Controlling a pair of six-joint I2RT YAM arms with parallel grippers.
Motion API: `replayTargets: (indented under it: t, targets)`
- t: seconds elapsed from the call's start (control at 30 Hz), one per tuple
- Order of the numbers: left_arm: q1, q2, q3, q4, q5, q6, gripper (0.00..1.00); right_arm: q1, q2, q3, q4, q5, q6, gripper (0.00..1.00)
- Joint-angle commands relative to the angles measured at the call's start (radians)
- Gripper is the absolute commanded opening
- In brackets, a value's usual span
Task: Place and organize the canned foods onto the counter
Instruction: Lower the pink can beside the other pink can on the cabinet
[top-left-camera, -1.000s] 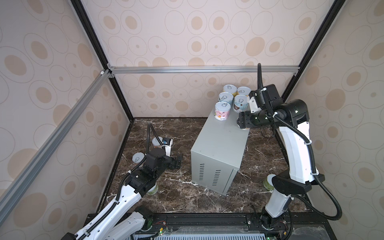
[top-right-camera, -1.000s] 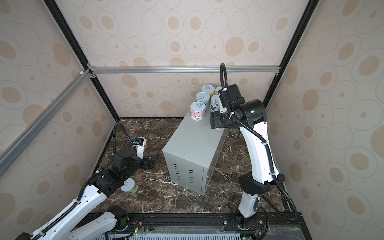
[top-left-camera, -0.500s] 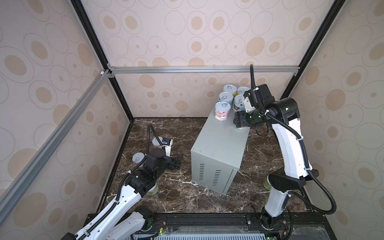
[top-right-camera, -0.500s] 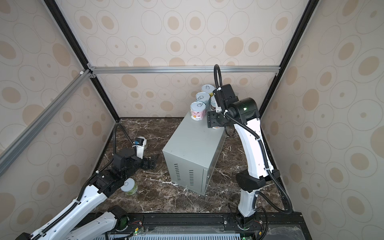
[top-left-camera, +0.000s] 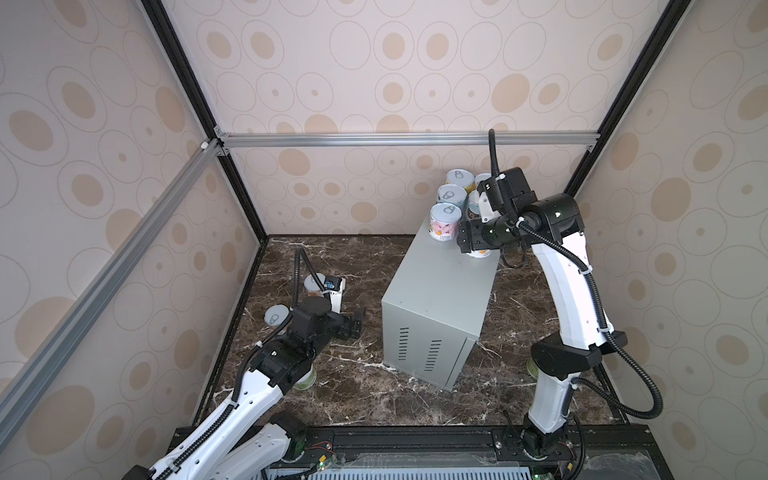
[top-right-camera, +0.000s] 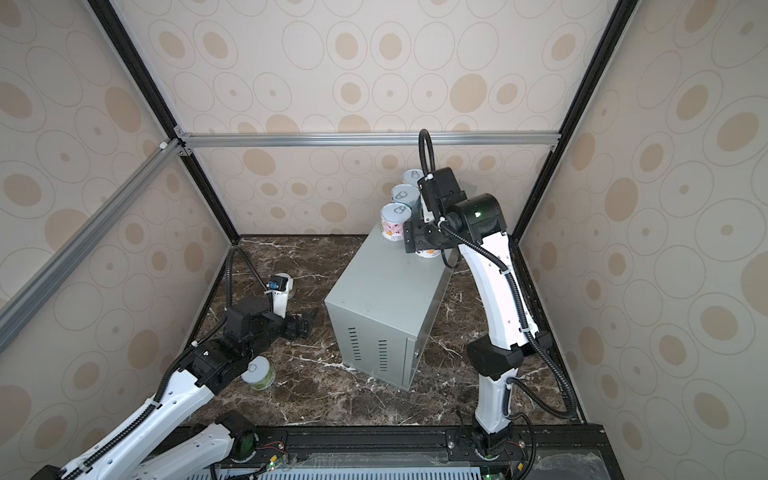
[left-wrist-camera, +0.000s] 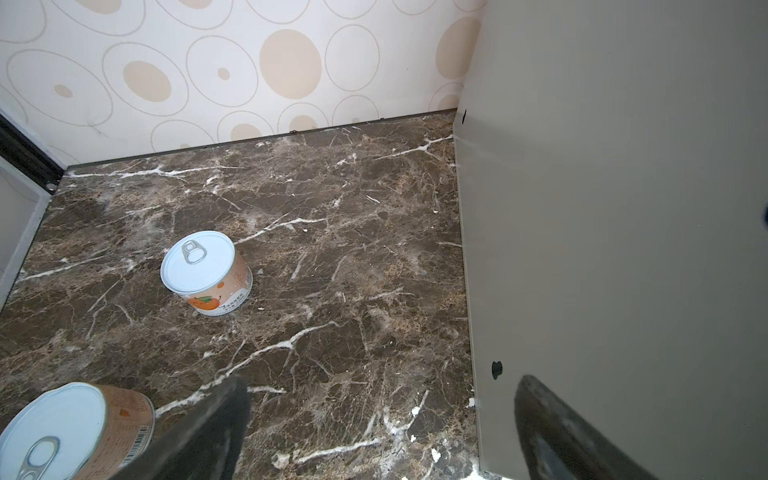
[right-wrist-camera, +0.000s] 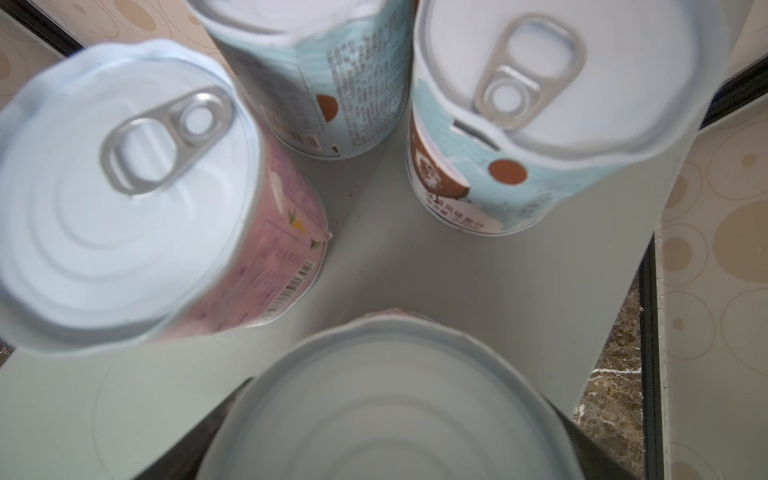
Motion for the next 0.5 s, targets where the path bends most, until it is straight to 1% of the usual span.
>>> replayTargets:
  t: [0.0, 0.13, 0.33, 0.4, 0.47]
  targets:
    - [0.004, -0.006, 0.003, 0.015, -0.006, 0.025, 0.99, 0.011, -0.004, 0.011, 0.013, 0.016, -0.016, 0.93]
    - [0.004, -0.002, 0.003, 0.015, -0.004, 0.027, 0.99, 0.012, -0.035, 0.003, 0.033, 0.025, -0.023, 0.95]
    - [0.003, -0.002, 0.003, 0.015, -0.01, 0.027, 0.99, 0.018, -0.132, -0.096, 0.107, 0.024, -0.018, 0.97]
    - [0.004, -0.002, 0.002, 0.016, -0.01, 0.027, 0.99, 0.023, -0.172, -0.144, 0.13, 0.028, -0.012, 0.97]
    - [0.003, -0.002, 0.003, 0.015, -0.01, 0.026, 0.99, 0.034, -0.225, -0.225, 0.171, 0.038, -0.011, 0.97]
